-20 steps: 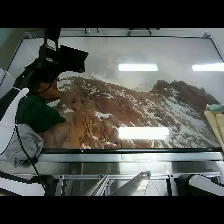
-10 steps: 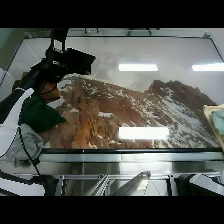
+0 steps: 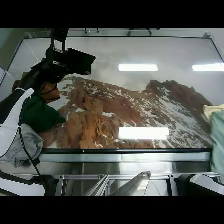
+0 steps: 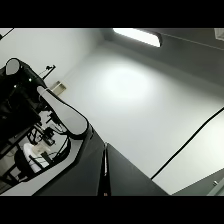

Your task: Fold the shirts.

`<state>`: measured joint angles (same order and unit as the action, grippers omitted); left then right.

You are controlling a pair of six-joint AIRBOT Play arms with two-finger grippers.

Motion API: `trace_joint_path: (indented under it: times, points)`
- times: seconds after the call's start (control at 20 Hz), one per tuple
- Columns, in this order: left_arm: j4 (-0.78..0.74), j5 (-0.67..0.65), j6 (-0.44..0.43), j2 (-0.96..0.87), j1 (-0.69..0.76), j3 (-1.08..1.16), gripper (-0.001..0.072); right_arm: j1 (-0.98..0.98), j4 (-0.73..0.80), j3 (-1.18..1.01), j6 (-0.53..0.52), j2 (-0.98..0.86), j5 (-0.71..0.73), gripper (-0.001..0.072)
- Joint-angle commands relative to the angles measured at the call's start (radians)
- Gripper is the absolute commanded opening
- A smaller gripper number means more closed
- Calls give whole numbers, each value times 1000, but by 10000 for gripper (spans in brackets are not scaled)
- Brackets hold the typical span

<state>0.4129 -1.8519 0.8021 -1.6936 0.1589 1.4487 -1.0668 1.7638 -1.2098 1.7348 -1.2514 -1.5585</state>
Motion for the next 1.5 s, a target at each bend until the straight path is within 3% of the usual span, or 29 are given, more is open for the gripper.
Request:
trace_joint_path:
  times: [0.0, 0.1, 0.25, 0.3, 0.35, 0.6, 0.85, 1.05, 1.45]
  points:
    - [11, -3, 0, 0, 1, 1, 5, 10, -234, -3, 4, 42, 130, 700]
    - [49, 0, 1, 0, 0, 3, 5, 10, -516, -3, -47, 63, 206, 699]
    - [115, 1, 4, 0, -16, 6, 3, 18, -891, 1, -204, 66, 159, 678]
    - [83, 9, 5, -1, -28, 17, 1, 36, -925, 2, -206, 66, 127, 411]
    - [21, 32, 11, 0, -48, 39, 0, 64, -927, 3, -205, 66, 108, 28]
    - [-340, 198, 78, 100, -158, 93, 2, 340, -1028, 162, -332, 170, 126, 24]
    - [-674, 310, 135, 371, -188, -299, 2, 870, -1061, 480, -352, 335, 432, 25]
    - [-723, 374, 151, 481, -188, -527, 22, 1105, -1071, 513, -352, 317, 570, 25]
    - [-727, 389, 152, 494, -188, -591, 21, 1129, -1072, 513, -351, 311, 552, 25]
